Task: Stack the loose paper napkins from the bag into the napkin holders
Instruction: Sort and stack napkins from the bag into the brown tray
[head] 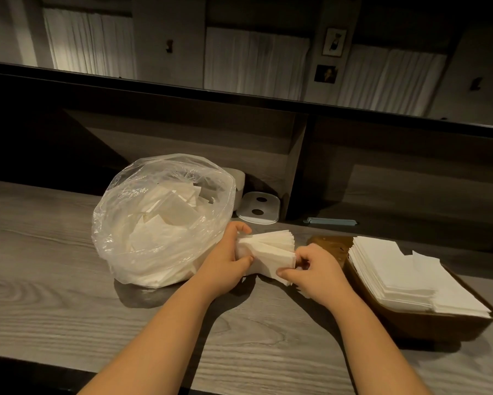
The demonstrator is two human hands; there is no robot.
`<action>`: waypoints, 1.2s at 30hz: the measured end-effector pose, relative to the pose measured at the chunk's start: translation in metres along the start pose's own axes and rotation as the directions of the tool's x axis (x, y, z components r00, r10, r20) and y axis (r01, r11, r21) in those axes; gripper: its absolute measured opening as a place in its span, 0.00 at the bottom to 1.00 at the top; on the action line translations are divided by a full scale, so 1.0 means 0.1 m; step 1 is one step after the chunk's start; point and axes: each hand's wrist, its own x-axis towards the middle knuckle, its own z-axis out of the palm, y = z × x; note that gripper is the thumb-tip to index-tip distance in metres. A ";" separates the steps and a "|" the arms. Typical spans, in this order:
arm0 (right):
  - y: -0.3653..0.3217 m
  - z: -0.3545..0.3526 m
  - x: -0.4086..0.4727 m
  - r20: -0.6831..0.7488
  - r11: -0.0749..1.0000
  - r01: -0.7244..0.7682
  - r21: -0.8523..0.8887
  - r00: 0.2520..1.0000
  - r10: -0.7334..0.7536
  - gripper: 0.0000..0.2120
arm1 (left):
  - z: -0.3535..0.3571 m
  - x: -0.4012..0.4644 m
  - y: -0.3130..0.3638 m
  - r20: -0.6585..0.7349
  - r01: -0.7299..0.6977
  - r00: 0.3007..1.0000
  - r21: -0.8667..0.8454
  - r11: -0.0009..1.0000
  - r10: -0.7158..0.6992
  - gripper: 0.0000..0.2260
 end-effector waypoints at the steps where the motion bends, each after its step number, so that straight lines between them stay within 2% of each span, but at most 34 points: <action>1: 0.01 0.01 0.02 -0.042 0.999 -0.017 0.046 0.999 0.019 0.11 | 0.00 0.00 0.00 -0.001 0.002 1.000 -0.005 1.000 -0.002 0.19; 3: 0.01 0.04 0.04 -0.096 0.973 -0.033 0.229 0.994 0.057 0.17 | -0.01 0.00 0.01 0.009 0.000 1.000 -0.007 1.000 0.000 0.20; 5: 0.01 0.06 0.06 -0.038 0.893 -0.061 0.447 0.995 0.087 0.35 | -0.01 -0.01 0.02 0.044 -0.009 0.999 -0.023 1.000 0.010 0.23; 6: 0.02 0.09 0.07 -0.003 0.856 -0.066 0.513 0.997 0.079 0.43 | -0.01 -0.02 0.02 0.060 -0.016 0.998 -0.045 0.999 0.018 0.24; 7: 0.02 0.11 0.08 0.019 0.840 -0.066 0.539 0.998 0.066 0.46 | -0.02 -0.02 0.02 0.072 -0.020 0.997 -0.069 0.997 0.025 0.25; 8: 0.03 0.13 0.09 0.023 0.832 -0.065 0.550 0.998 0.063 0.46 | -0.02 -0.03 0.03 0.078 -0.016 0.997 -0.088 0.996 0.023 0.26; 11: 0.04 0.15 0.09 0.010 0.811 -0.075 0.580 0.996 0.085 0.31 | -0.03 -0.03 0.05 0.129 0.012 0.992 -0.113 0.994 0.003 0.30; 12: 0.05 0.15 0.09 0.032 0.825 -0.075 0.560 0.997 0.069 0.31 | -0.04 -0.03 0.06 0.163 0.016 0.987 -0.101 0.995 0.000 0.32; 15: 0.07 0.17 0.08 0.107 0.933 -0.038 0.359 0.994 -0.001 0.45 | -0.03 -0.03 0.06 0.225 0.011 0.974 -0.099 0.995 0.012 0.35; 16: 0.05 0.18 0.08 0.102 0.947 -0.027 0.319 0.995 -0.006 0.46 | -0.02 -0.03 0.06 0.221 0.009 0.975 -0.112 0.994 0.016 0.35; 19: 0.03 0.15 0.08 0.013 0.932 -0.035 0.362 0.999 0.032 0.34 | -0.01 -0.04 0.05 0.140 0.009 0.990 -0.131 0.991 0.010 0.28; 22: 0.01 0.12 0.08 0.011 0.823 -0.080 0.562 0.996 0.089 0.23 | -0.02 -0.03 0.05 0.058 0.085 0.996 -0.229 0.970 -0.074 0.24; 25: -0.10 0.08 0.04 0.012 0.721 -0.110 0.684 0.990 0.139 0.14 | -0.04 -0.05 0.09 0.079 0.173 0.985 -0.367 0.914 -0.154 0.25; 27: -0.23 -0.01 0.05 -0.014 0.780 -0.092 0.620 0.992 0.128 0.10 | -0.07 -0.07 0.17 0.149 0.221 0.973 -0.364 0.905 -0.177 0.26; 29: -0.39 -0.19 0.05 0.014 0.849 -0.055 0.526 0.998 0.057 0.09 | -0.12 -0.08 0.31 0.214 0.230 0.963 -0.320 0.919 -0.167 0.24; 32: -0.63 -0.54 0.05 0.053 0.888 0.012 0.460 0.998 -0.041 0.15 | -0.21 -0.09 0.65 0.235 0.239 0.959 -0.378 0.895 -0.157 0.14; 34: -0.74 -0.73 0.04 0.007 0.903 0.033 0.429 0.999 -0.040 0.17 | -0.17 -0.09 0.92 0.219 0.213 0.966 -0.358 0.909 -0.140 0.11; 36: -0.78 -0.85 0.02 -0.027 0.888 -0.006 0.460 0.999 0.021 0.17 | -0.04 -0.08 1.15 0.180 0.173 0.977 -0.330 0.928 -0.118 0.14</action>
